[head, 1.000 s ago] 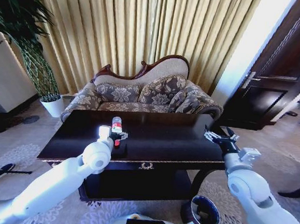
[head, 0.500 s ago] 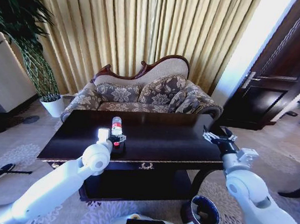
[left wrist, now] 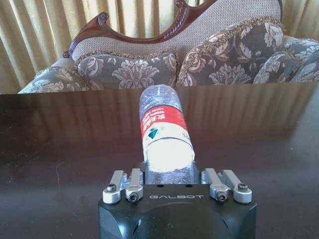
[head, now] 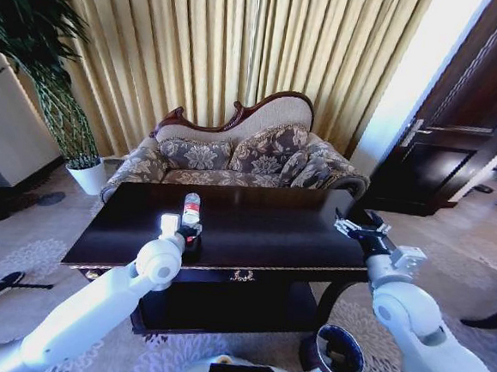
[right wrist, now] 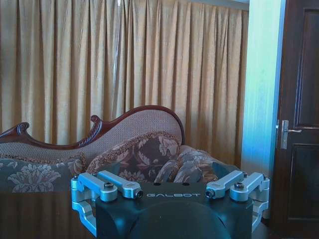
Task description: Move to the front of the table and place the trash on the table into the trash bin.
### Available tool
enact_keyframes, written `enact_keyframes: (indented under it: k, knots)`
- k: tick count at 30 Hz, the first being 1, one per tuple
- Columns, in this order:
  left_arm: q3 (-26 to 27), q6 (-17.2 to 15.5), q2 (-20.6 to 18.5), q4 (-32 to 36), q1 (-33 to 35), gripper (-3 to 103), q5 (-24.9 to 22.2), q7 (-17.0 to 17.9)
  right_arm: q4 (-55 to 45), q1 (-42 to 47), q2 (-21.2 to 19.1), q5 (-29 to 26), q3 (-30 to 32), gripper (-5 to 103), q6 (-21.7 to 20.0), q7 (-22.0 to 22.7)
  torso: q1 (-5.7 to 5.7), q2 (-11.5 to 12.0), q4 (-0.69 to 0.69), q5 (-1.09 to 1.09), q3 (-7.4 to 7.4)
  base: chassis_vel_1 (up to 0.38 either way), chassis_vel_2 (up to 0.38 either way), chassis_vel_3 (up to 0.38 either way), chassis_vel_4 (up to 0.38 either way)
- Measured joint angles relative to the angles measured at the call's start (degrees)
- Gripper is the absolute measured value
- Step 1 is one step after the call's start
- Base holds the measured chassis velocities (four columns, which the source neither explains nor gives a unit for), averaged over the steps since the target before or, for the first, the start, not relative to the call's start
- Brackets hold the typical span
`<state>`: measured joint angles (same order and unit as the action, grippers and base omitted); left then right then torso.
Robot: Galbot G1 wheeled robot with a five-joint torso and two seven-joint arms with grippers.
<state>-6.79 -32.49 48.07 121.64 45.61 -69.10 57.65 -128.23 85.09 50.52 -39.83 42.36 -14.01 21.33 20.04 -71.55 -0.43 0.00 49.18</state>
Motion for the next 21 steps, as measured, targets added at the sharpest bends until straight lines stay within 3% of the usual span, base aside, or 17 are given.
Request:
enact_keyframes:
  k: [9, 11, 13, 14, 17, 19, 21]
  knots:
    - [1.56, 0.19, -0.58, -0.56, 0.48, 27, 1.39, -1.95, -0.75, 0.25, 0.17, -0.11, -0.06, 100, 0.0, 0.05, 0.0, 0.0, -0.01, 0.0, 0.0, 0.0, 0.0, 0.0, 0.0]
    - [2.41, 1.06, -1.13, -1.45, 1.02, 27, 5.91, -5.2, -1.19, 0.31, 0.16, -0.17, -0.41, 100, -0.01, 0.08, 0.0, 0.0, -0.01, 0.0, 0.0, 0.0, 0.0, 0.0, 0.0]
    - [3.3, 3.0, -1.97, -2.67, 1.78, 27, 13.44, -9.48, -1.51, 0.3, 0.14, -0.18, -0.79, 100, -0.03, 0.1, 0.0, 0.0, 0.0, 0.0, 0.0, 0.0, 0.0, 0.0, 0.0]
    - [3.3, 3.0, -1.97, -2.67, 1.78, 27, 13.44, -9.48, -1.51, 0.3, 0.14, -0.18, -0.79, 100, -0.03, 0.1, 0.0, 0.0, 0.0, 0.0, 0.0, 0.0, 0.0, 0.0, 0.0]
    - [4.62, 5.89, -2.76, -4.47, 2.12, 27, 20.7, -13.79, -2.39, 0.19, 0.15, -0.61, -1.49, 100, -0.07, 0.15, 0.0, 0.0, 0.0, 0.0, 0.0, 0.0, 0.0, 0.0, 0.0]
    - [4.91, 6.75, -2.94, -5.02, 2.11, 27, 22.22, -14.78, -2.6, 0.06, 0.08, -0.85, -1.76, 100, -0.1, 0.18, 0.0, 0.0, -0.01, 0.0, 0.0, 0.0, 0.0, 0.0, 0.0]
    - [5.88, 9.8, -3.51, -6.65, 2.18, 27, 27.45, -18.71, -3.09, -0.54, -0.24, -1.63, -2.56, 100, -0.17, 0.21, 0.0, 0.0, -0.01, -0.01, 0.0, 0.0, 0.0, 0.0, 0.0]
